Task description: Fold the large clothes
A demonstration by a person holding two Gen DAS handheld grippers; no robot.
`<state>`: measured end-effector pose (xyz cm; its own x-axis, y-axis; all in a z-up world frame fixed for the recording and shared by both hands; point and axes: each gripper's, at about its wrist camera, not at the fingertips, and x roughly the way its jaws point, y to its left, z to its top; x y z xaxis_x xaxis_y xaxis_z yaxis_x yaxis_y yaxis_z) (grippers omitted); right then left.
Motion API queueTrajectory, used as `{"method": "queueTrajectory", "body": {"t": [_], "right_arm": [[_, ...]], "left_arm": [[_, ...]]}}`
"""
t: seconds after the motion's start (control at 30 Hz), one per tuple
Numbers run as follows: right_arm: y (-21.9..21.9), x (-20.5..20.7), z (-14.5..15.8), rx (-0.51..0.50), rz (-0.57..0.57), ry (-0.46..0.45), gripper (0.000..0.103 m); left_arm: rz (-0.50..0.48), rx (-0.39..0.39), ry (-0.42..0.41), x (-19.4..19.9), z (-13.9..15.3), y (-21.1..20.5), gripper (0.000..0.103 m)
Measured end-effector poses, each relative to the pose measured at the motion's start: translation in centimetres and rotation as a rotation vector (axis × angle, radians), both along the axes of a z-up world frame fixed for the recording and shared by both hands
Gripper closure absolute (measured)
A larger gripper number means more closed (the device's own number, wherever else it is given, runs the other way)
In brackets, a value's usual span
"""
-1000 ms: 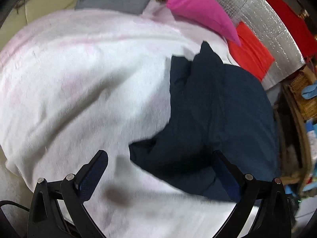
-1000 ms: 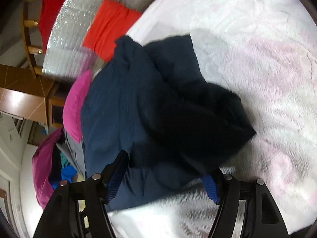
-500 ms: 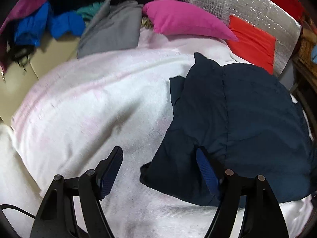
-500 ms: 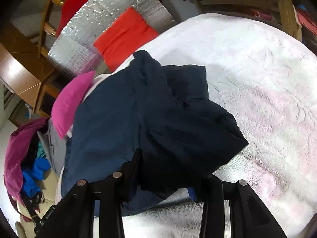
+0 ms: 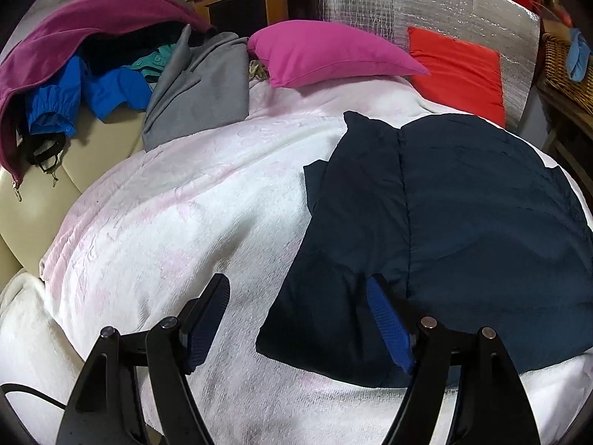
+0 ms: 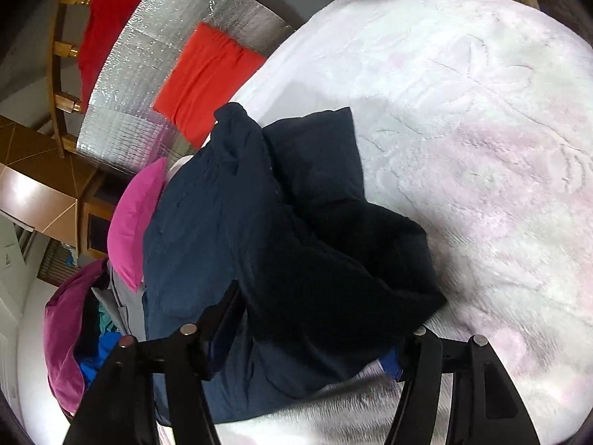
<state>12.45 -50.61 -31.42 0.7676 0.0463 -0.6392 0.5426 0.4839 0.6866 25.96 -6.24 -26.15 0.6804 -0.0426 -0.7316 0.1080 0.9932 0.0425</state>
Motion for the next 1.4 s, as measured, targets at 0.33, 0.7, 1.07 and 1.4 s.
{"method": "queueTrajectory", "body": {"t": [0.33,0.7,1.07,1.4], "right_arm": [[4.1,-1.1,4.7,-0.353,0.039,-0.055,0.064],[1.3,-1.5,1.6,-0.138,0.029,0.080,0.052],[-2.3,-3.9,1.8,0.015,0.003,0.039,0.040],[-5.8,-6.1,5.4,-0.101,0.007,-0.002,0.017]], "left_arm": [[0.005,0.010,-0.009,-0.3,0.0,-0.2,0.026],[0.013,0.014,0.008,-0.1,-0.2,0.0,0.026],[0.047,-0.067,0.015,0.9,0.8,3.1,0.017],[-0.073,-0.205,0.148,5.2,-0.5,2.6,0.017]]}}
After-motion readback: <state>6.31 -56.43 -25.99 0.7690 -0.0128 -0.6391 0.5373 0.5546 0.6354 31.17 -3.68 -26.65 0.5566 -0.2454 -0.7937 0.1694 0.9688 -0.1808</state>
